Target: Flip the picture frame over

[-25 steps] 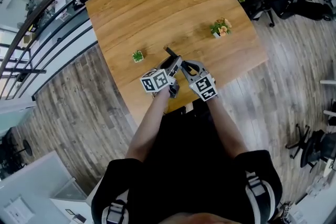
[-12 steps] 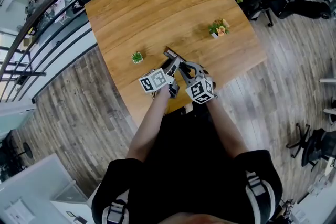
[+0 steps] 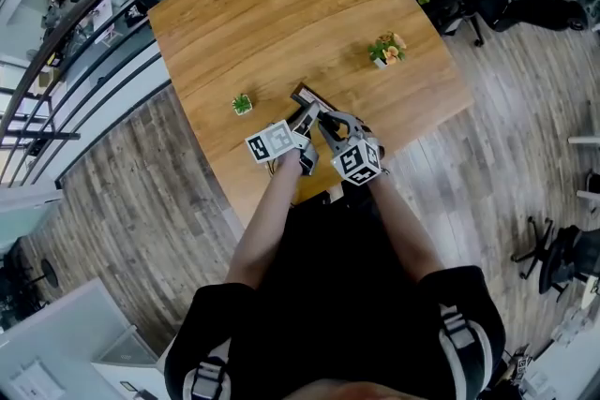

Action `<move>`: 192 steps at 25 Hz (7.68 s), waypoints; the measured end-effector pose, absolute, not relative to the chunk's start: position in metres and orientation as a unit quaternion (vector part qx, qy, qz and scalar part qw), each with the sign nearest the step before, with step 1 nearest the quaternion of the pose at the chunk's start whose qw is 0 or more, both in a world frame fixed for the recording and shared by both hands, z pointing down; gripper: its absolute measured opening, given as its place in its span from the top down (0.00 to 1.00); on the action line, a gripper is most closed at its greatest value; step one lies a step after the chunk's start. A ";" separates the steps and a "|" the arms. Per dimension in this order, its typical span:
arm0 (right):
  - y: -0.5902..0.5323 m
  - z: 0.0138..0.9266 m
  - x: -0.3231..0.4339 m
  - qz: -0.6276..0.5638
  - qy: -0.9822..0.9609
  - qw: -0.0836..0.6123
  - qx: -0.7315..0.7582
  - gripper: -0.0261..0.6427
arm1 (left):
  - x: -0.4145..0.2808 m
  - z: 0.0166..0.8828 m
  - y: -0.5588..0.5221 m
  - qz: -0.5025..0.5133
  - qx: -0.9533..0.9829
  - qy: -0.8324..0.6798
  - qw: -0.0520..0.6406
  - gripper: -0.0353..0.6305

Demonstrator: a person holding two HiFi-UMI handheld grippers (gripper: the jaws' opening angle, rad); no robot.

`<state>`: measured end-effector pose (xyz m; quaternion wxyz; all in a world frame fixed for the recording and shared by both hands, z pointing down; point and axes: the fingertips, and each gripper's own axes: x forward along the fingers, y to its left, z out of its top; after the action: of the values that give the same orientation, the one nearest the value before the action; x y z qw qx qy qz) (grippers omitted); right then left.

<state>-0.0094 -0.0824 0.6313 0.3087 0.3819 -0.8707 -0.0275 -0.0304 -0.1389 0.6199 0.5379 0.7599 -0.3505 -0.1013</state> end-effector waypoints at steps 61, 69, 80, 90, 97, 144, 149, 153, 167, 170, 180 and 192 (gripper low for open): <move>-0.086 0.657 0.062 0.310 -0.867 0.088 0.380 0.74 | -0.030 0.606 -0.088 -0.144 0.779 -0.155 0.590 0.82; -0.070 0.653 0.053 0.381 -0.875 0.040 0.296 0.75 | -0.037 0.597 -0.076 -0.152 0.789 -0.093 0.588 0.82; -0.060 0.646 0.049 0.409 -0.877 0.003 0.253 0.81 | -0.042 0.593 -0.073 -0.148 0.818 -0.078 0.551 0.82; -0.070 0.656 0.058 0.394 -0.867 0.027 0.304 0.82 | -0.041 0.609 -0.089 -0.130 0.806 -0.145 0.559 0.82; -0.080 0.662 0.065 0.383 -0.861 0.047 0.330 0.83 | -0.039 0.621 -0.099 -0.100 0.817 -0.190 0.535 0.83; -0.127 0.744 0.080 0.387 -0.825 0.174 0.374 0.83 | -0.018 0.713 -0.155 0.078 0.803 -0.371 0.460 0.83; -0.131 0.753 0.075 0.389 -0.824 0.186 0.367 0.83 | -0.025 0.724 -0.158 0.091 0.797 -0.392 0.451 0.82; -0.134 0.759 0.071 0.384 -0.826 0.195 0.364 0.83 | -0.029 0.732 -0.159 0.101 0.792 -0.412 0.439 0.81; -0.142 0.772 0.064 0.362 -0.829 0.226 0.362 0.83 | -0.035 0.742 -0.165 0.140 0.799 -0.434 0.392 0.79; -0.145 0.773 0.062 0.358 -0.830 0.228 0.362 0.83 | -0.036 0.744 -0.167 0.149 0.800 -0.439 0.381 0.79; -0.152 0.778 0.060 0.340 -0.830 0.248 0.366 0.82 | -0.037 0.751 -0.176 0.189 0.801 -0.460 0.333 0.76; -0.156 0.783 0.058 0.315 -0.832 0.279 0.360 0.82 | -0.038 0.762 -0.180 0.213 0.796 -0.467 0.322 0.76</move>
<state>0.0577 -0.1556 0.7835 0.2795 0.3602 -0.8322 0.3155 -0.0376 -0.1804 0.7623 0.3218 0.7957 -0.4668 0.2133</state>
